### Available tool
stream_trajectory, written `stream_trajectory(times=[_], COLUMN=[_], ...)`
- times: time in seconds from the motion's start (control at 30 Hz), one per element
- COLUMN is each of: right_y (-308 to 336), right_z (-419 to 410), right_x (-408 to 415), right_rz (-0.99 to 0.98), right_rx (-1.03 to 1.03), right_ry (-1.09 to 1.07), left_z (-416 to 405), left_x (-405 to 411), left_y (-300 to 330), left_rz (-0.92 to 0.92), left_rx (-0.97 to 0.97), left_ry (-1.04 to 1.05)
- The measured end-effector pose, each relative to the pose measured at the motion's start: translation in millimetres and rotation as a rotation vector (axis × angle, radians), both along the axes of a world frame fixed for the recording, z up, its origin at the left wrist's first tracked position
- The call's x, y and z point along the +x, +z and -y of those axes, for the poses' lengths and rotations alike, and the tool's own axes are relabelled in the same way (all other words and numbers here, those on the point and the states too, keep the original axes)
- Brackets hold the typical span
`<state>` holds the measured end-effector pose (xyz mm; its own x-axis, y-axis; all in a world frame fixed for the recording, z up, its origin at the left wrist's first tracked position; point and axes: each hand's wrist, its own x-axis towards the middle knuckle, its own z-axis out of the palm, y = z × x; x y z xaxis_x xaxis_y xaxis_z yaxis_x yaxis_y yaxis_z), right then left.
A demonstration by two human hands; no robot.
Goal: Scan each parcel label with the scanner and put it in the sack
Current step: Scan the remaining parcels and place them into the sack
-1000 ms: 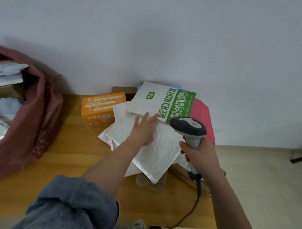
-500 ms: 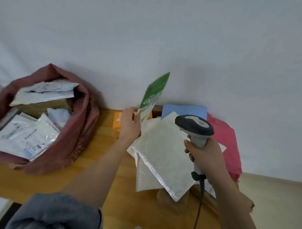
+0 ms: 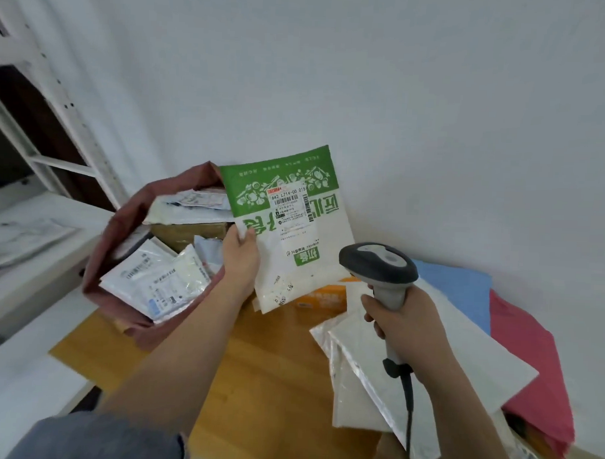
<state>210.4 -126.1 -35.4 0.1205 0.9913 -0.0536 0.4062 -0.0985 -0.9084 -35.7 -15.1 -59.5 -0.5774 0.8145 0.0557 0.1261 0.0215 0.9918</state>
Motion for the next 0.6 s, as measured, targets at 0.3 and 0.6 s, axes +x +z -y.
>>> stream_trajectory(times=[0.3, 0.6], right_y=[22, 36], right_z=[-9, -9], right_x=[-49, -77], right_rz=[0.086, 0.099], right_rx=[0.089, 0.164], right_ry=[0.068, 0.067], left_z=[3, -3], left_x=[-46, -65], left_y=[6, 3], left_rz=[0.035, 0.096], left_rx=[-0.085, -0.116], left_ry=[-0.021, -0.044])
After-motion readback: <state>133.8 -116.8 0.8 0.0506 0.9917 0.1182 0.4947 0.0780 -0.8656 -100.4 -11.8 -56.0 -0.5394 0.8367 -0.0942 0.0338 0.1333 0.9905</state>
